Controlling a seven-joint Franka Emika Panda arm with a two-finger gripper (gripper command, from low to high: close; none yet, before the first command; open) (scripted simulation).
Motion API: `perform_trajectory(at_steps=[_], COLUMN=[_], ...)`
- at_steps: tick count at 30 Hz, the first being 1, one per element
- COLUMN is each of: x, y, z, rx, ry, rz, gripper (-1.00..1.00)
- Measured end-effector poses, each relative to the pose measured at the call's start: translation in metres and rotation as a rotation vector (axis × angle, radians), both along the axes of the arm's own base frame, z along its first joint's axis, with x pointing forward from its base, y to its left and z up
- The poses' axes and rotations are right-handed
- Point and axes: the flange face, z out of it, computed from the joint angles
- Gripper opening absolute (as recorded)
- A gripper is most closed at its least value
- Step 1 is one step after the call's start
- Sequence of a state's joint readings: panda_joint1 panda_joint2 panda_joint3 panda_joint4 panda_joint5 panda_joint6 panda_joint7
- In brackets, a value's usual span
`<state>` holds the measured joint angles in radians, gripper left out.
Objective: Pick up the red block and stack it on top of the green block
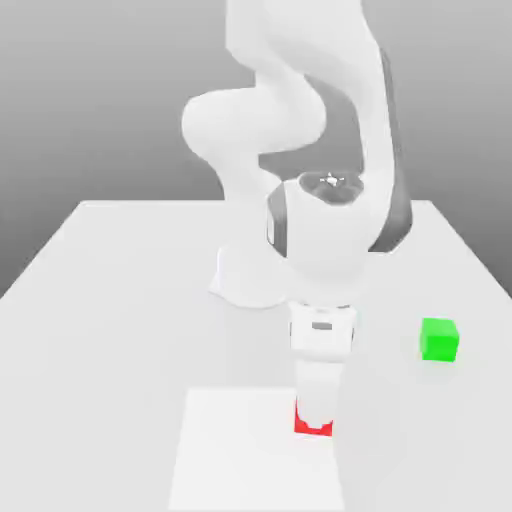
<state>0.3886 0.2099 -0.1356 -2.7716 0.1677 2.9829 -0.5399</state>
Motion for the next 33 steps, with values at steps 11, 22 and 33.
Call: perform_trajectory(at_steps=[11, 22, 33], x=[0.001, -0.004, -0.067], y=[0.0, 0.002, 0.129], z=[0.007, 0.057, 0.074], rx=[0.0, 0.004, 0.028], ry=[0.0, 0.009, 0.023], rz=[0.001, 0.003, 0.377], gripper=[-1.0, -1.0, -1.0])
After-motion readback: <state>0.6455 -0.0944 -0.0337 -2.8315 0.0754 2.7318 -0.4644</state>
